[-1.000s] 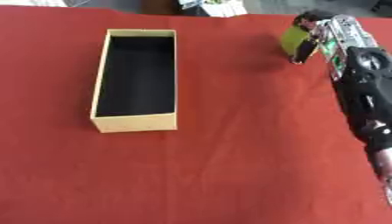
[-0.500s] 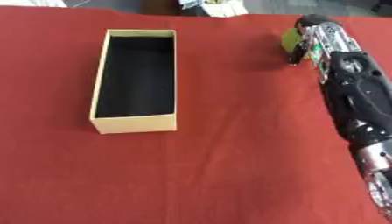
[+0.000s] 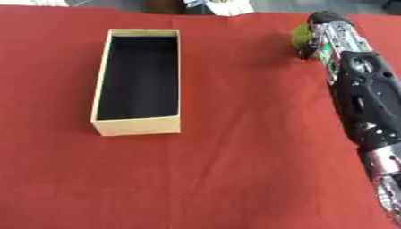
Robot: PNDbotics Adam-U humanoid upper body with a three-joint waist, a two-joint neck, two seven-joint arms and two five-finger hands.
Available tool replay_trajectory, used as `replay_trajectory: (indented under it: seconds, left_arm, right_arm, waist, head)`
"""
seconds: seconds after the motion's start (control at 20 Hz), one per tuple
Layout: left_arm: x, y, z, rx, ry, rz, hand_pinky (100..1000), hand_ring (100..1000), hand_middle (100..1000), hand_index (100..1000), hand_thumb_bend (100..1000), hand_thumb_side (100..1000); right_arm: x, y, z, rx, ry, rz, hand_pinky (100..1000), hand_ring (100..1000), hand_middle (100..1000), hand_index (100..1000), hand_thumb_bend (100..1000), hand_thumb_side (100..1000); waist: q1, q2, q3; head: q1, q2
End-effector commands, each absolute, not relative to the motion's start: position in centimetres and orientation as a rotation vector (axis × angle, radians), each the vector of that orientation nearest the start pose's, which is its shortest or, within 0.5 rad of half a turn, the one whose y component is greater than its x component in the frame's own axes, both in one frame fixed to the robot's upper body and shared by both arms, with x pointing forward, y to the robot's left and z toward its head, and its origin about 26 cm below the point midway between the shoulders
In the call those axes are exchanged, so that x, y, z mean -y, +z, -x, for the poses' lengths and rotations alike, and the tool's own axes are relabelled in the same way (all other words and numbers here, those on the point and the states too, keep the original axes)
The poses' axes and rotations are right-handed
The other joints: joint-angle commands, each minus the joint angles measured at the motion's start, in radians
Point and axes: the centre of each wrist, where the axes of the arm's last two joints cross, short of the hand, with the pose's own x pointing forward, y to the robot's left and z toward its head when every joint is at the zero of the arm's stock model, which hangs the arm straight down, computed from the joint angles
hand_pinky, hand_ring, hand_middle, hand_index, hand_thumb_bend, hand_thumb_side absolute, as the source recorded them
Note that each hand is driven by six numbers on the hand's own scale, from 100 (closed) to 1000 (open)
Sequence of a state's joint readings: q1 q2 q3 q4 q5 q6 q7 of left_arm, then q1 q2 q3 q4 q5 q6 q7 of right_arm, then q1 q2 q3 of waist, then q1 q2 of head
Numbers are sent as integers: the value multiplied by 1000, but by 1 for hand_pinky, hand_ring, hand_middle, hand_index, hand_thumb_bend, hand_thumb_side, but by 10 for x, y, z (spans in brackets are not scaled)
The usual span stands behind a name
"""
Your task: Pick up objects on the table and place them in the box.
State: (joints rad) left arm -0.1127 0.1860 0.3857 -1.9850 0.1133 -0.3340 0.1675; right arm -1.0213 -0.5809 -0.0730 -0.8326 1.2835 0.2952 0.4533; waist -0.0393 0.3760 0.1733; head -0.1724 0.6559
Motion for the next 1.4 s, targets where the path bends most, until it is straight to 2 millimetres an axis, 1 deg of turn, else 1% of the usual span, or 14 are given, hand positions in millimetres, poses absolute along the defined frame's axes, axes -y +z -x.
replay_trajectory:
  seconds: [0.05,0.1,0.15,0.25,0.5,0.65,0.85,0.95,1.05,1.15,1.25,1.4]
  left_arm:
    - [-354,159,-262,2479,258,-475,593,794,847,697,184,717]
    - [-354,159,-262,2478,258,-474,593,794,847,697,184,717]
    - [-354,159,-262,2478,258,-474,593,794,845,697,184,716]
    - [-354,159,-262,2478,258,-474,593,793,844,697,183,714]
    - [-355,159,-261,2477,259,-476,593,792,843,697,182,710]
    - [-355,159,-262,2478,257,-477,593,790,841,697,182,709]
    - [-355,159,-261,2477,255,-478,593,788,839,696,182,708]
    - [-355,160,-261,2477,255,-480,593,787,838,696,182,709]
    - [-356,160,-261,2477,254,-480,593,786,837,696,183,709]
    - [-356,160,-262,2478,252,-481,593,785,836,696,183,709]
    - [-356,161,-262,2478,250,-481,593,785,835,696,184,709]
    - [-356,161,-262,2478,248,-480,593,784,835,696,185,708]
  right_arm:
    - [375,277,-471,866,908,1357,850,860,739,834,100,100]
    - [374,277,-471,866,908,1364,844,852,717,817,100,100]
    - [374,277,-471,864,904,1380,829,827,673,779,100,100]
    - [373,278,-471,867,878,1445,798,757,602,703,100,100]
    - [372,283,-467,973,812,1614,739,633,501,546,100,100]
    - [373,289,-462,1051,800,1678,732,616,481,525,100,100]
    - [372,300,-452,1130,847,1723,735,615,488,531,100,100]
    - [369,309,-446,1183,896,1741,737,616,493,537,100,100]
    - [361,321,-437,1265,962,1750,737,615,499,543,100,100]
    - [349,336,-425,1374,1041,1746,736,613,500,544,100,100]
    - [331,349,-413,1502,1132,1722,735,609,501,546,100,100]
    - [297,367,-395,1704,1296,1647,738,605,503,549,100,100]
  waist:
    - [3,-17,1]
    - [2,-17,1]
    - [2,-17,2]
    - [2,-17,2]
    - [1,-20,0]
    - [0,-21,-2]
    - [-2,-22,-4]
    - [-3,-22,-4]
    - [-5,-22,-5]
    - [-7,-23,-6]
    - [-10,-25,-7]
    - [-13,-28,-6]
  head:
    - [0,-13]
    - [0,-14]
    - [0,-14]
    - [0,-15]
    - [2,-14]
    - [2,-13]
    - [3,-13]
    - [5,-11]
    - [5,-9]
    - [5,-6]
    - [4,-2]
    - [4,3]
